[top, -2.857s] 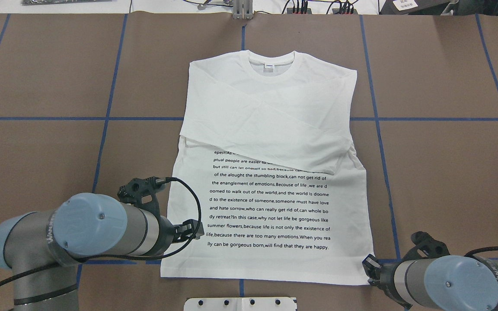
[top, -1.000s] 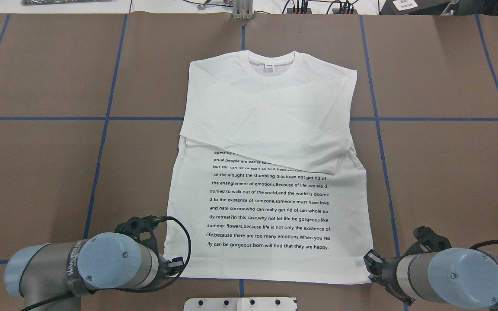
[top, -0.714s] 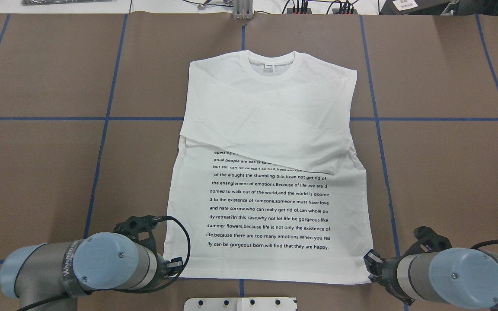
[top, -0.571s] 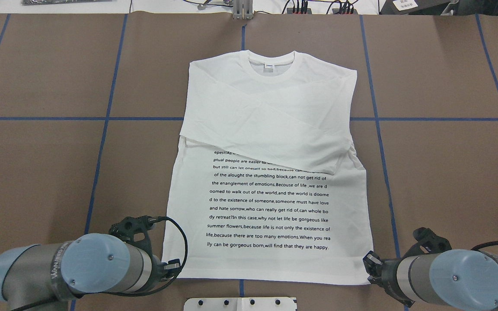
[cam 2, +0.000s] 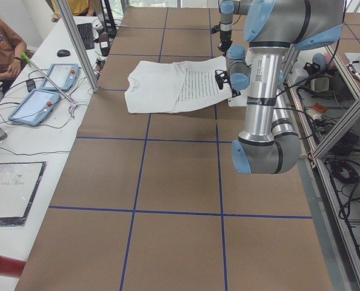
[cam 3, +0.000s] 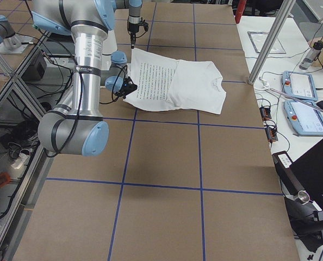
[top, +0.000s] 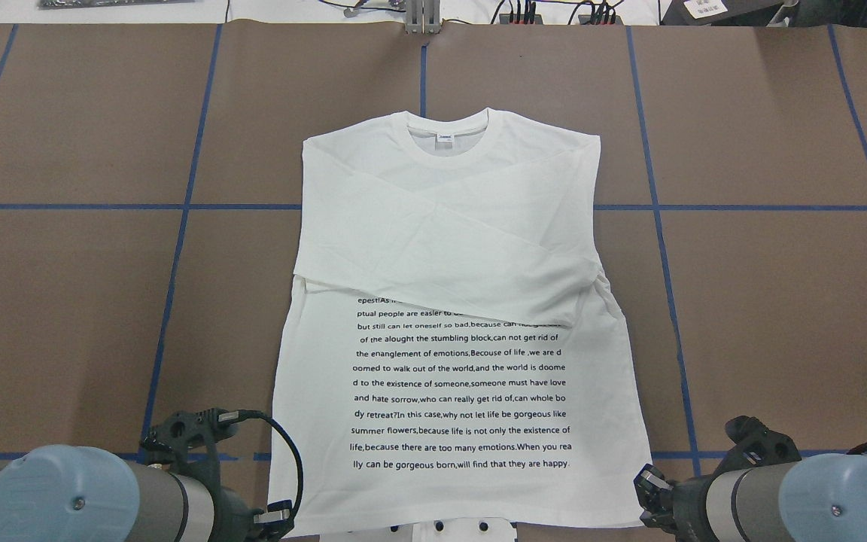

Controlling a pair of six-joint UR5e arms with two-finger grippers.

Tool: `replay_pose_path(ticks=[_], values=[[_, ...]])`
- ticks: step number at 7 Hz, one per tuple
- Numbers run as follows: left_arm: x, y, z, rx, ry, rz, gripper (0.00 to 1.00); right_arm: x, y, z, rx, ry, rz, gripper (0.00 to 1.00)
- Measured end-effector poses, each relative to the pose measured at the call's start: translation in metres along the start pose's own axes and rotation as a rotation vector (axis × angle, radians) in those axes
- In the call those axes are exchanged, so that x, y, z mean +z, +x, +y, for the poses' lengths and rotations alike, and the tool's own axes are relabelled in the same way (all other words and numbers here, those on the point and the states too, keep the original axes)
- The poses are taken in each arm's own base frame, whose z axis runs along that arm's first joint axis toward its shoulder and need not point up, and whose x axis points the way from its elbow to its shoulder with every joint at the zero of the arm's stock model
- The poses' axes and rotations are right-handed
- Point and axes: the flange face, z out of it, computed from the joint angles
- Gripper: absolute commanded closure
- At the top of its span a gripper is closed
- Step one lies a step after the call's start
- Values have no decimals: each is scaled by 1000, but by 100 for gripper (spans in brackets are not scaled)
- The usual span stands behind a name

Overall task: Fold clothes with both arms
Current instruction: 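Lift the hem with both grippers and fold it up toward the collar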

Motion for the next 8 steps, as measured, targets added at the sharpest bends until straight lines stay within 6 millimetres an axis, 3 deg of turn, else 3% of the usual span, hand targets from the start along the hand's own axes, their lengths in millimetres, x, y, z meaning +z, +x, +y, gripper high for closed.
replay_pose_path(ticks=[2,3,5,6,7,8], values=[[-20,7,1,-11,0,39,100,-26,-9,-3,15,-17,-42,100],[-37,15,-15,-14,36,78,100,-44,-20,-15,44,-4,-84,100],[-72,39,-82,54,185,141,100,-77,-49,-58,63,77,-180,100],[-77,54,-121,87,259,139,100,-89,-69,-78,40,123,-224,100],[-78,68,-159,103,322,124,100,-89,-99,-94,31,181,-238,100],[-80,74,-197,128,376,102,100,-84,-145,-108,15,251,-225,100]])
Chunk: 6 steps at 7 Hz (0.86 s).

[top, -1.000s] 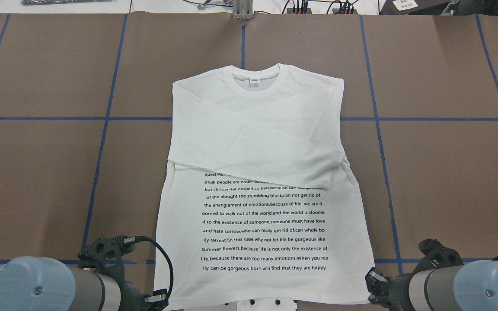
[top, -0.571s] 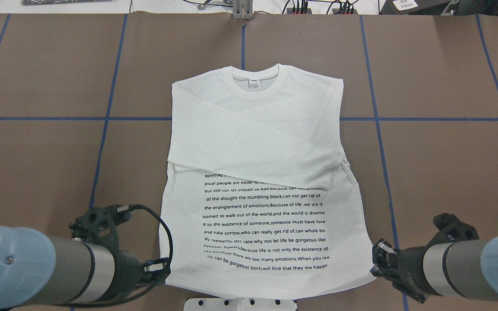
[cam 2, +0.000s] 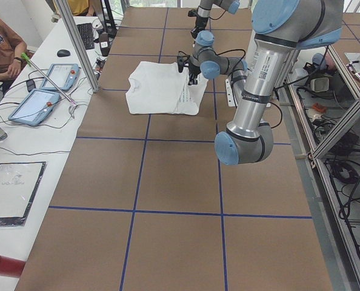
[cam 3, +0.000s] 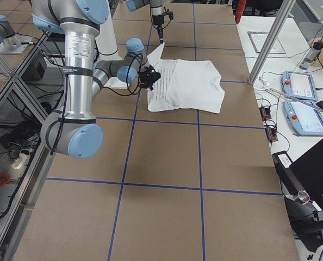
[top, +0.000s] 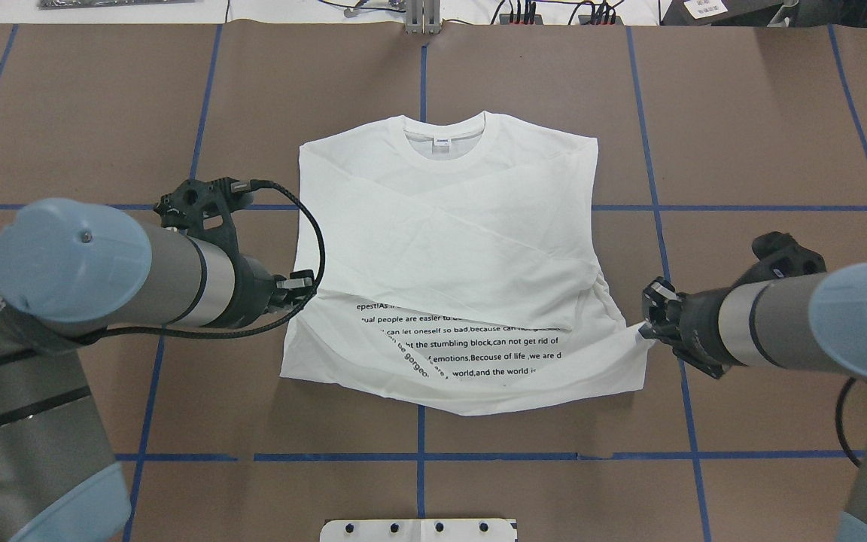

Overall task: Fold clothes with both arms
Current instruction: 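Lift the hem with both grippers and fold it up toward the collar, then release the hem and raise both grippers away from the shirt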

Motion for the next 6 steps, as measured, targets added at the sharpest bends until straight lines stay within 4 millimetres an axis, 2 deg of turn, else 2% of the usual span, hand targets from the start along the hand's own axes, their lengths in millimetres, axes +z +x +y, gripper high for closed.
replay_pose_path(ticks=[1,2,4,6], values=[[17,-7,-35,26,45,-12,100,16,-41,-10,-37,60,25,100],[42,-16,-66,35,82,-10,100,28,-72,-26,-67,105,44,100],[83,-22,-106,33,123,1,100,54,-118,-64,-90,173,74,100],[110,-23,-136,41,176,-5,100,88,-153,-104,-81,220,88,100]])
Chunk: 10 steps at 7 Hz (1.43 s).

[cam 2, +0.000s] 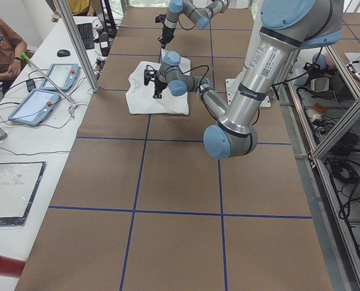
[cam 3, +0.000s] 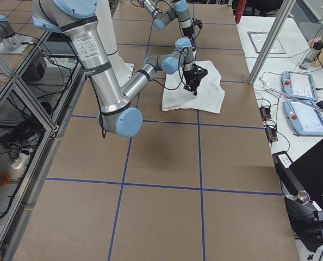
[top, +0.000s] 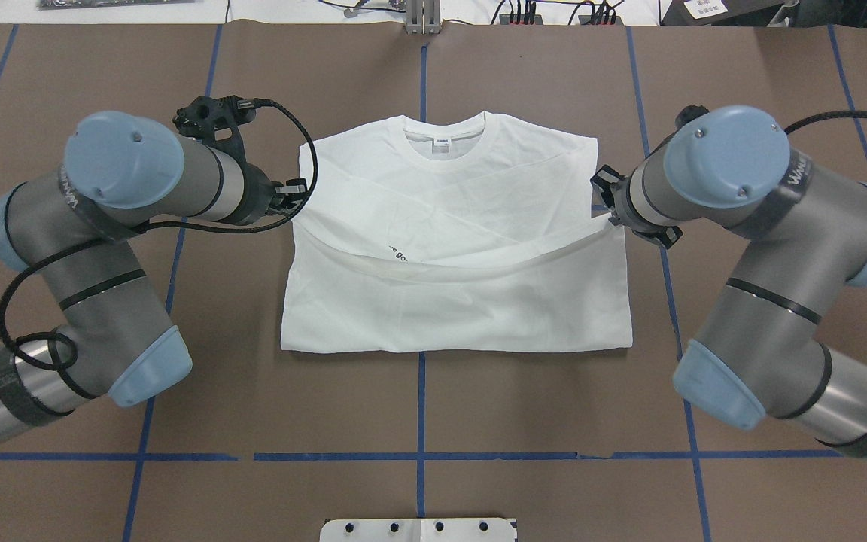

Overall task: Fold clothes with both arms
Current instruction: 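Release the hem and raise both grippers away from the shirt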

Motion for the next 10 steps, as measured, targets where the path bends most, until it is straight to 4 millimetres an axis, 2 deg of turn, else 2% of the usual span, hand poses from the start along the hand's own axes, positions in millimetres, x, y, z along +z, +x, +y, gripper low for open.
replay_pose_path(ticks=[2,4,7,10], values=[[35,-11,-14,17,52,-13,100,43,-39,-27,22,22,-23,100],[51,-18,-20,21,84,-12,100,69,-64,-44,32,42,0,100],[58,-15,-37,40,108,-18,100,89,-72,-52,36,53,8,100],[79,-21,-44,45,121,-8,100,105,-73,-54,34,62,11,100]])
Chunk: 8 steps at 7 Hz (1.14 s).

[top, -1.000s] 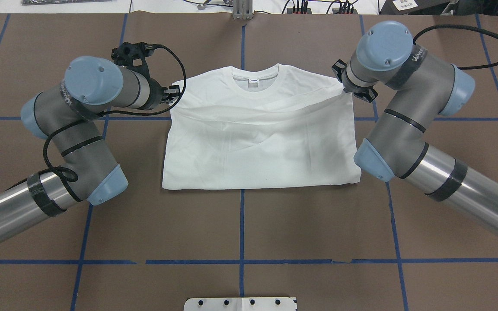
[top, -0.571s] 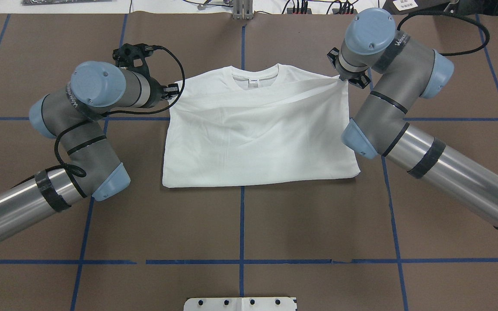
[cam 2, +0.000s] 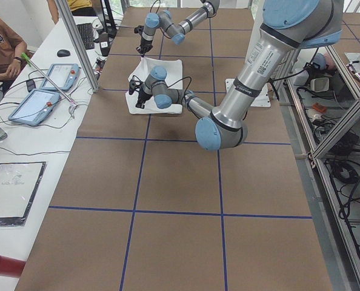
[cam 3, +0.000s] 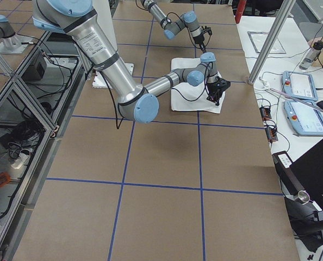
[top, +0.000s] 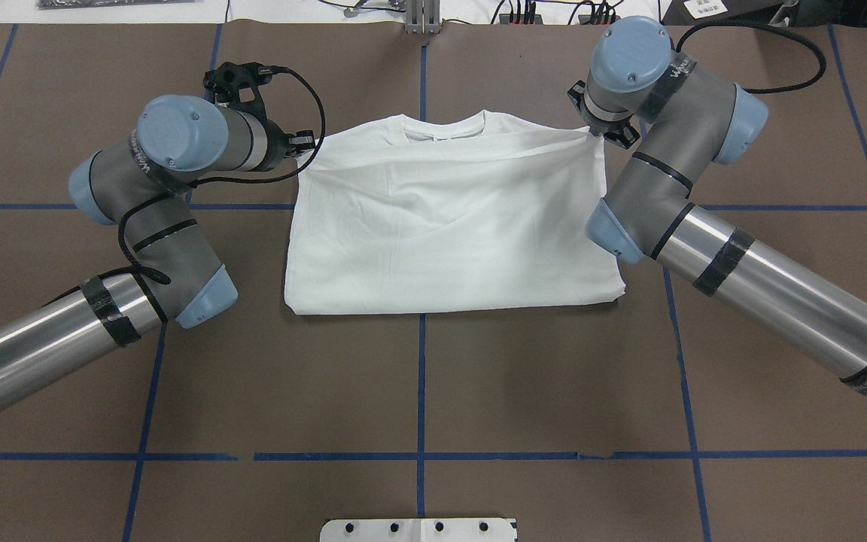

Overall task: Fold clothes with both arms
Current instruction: 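Release the hem and raise both grippers away from the shirt, then grasp the folded shirt corner nearest the right gripper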

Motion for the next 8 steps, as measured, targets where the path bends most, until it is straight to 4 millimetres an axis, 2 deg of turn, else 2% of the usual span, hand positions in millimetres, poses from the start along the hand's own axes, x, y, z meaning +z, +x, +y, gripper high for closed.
replay_pose_path(ticks=[1,2,3,4,6,7,8], values=[[2,-2,-1,1,1,1,85,2,0,0,0,0,2,80],[2,-5,-2,0,3,-1,59,3,0,0,1,0,3,70],[2,-8,-2,-1,3,-4,40,4,0,0,1,0,3,59],[2,-10,-2,-1,3,-6,38,3,-1,0,1,-1,2,54],[-4,-11,-10,-6,9,2,36,-9,-3,0,7,-8,-20,53],[-16,-6,-19,-9,21,20,35,-30,12,5,13,-45,-51,40],[-28,-4,-23,-12,23,38,35,-58,46,20,16,-114,-77,35]])
